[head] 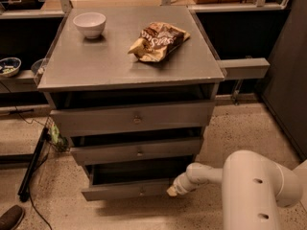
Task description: Close bottom drawer
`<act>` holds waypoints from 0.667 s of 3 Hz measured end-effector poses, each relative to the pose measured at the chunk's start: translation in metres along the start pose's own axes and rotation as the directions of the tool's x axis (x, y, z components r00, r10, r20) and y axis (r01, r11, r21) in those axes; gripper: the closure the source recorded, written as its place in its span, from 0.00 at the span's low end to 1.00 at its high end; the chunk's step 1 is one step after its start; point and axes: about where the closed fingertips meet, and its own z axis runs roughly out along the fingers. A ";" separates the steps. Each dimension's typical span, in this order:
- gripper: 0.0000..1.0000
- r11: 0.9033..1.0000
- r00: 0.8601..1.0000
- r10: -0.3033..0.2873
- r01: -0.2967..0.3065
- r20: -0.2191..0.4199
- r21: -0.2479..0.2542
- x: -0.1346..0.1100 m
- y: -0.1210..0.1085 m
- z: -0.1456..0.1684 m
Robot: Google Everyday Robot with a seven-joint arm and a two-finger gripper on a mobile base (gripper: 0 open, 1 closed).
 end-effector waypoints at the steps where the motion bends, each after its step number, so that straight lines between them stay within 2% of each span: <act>1: 1.00 1.000 0.999 -0.027 0.027 0.017 0.014 -0.018 -0.002 0.002; 2: 1.00 1.000 0.999 -0.027 0.027 0.017 0.014 -0.014 -0.001 0.001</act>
Offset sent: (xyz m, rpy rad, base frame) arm 0.0756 0.0516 0.0234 0.0049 -0.1397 0.0666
